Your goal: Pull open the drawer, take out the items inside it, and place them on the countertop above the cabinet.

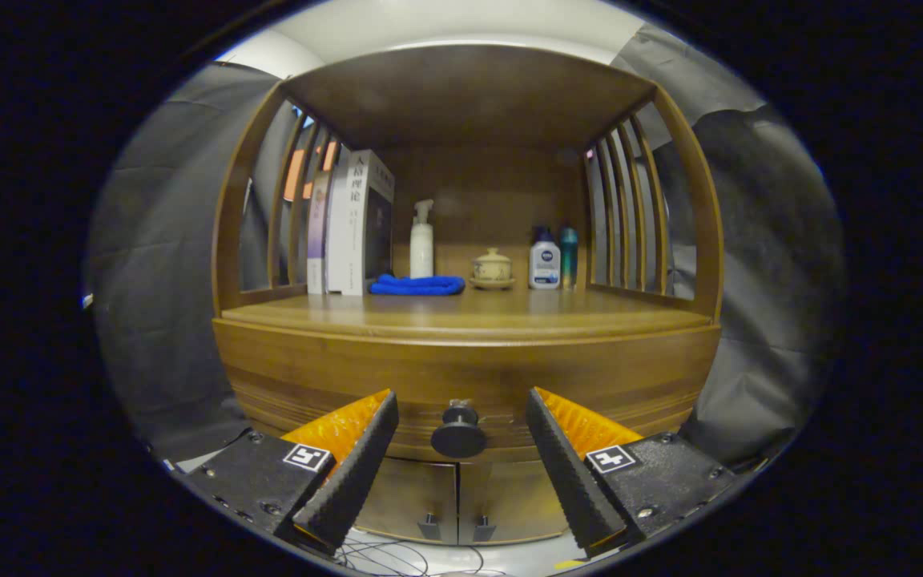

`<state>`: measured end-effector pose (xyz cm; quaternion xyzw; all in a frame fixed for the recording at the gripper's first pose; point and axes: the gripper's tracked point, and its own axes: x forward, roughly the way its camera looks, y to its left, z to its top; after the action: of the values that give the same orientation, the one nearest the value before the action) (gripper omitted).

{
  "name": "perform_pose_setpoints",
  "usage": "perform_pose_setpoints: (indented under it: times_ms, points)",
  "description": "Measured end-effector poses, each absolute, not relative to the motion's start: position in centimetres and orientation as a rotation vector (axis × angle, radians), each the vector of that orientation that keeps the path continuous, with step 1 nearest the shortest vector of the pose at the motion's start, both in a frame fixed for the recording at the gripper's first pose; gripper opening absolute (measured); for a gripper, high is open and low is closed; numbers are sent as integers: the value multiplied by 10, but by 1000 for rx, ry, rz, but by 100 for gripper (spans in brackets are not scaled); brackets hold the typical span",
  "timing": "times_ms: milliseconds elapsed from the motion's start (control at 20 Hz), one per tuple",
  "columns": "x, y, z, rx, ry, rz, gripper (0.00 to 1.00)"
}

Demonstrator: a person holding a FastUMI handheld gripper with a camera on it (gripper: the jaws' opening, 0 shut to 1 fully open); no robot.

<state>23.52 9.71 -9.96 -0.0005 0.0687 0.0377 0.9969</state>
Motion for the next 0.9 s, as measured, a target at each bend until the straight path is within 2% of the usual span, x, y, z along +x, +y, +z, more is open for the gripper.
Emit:
perform_pose_setpoints:
  times_ms: [100,250,700,900]
  points:
    - [249,102,-109,-12,150,78,100]
    - [255,104,-118,-31,160,72,95]
    - [267,101,-129,-35,162,28,46]
    - [267,102,-130,-34,185,34,39]
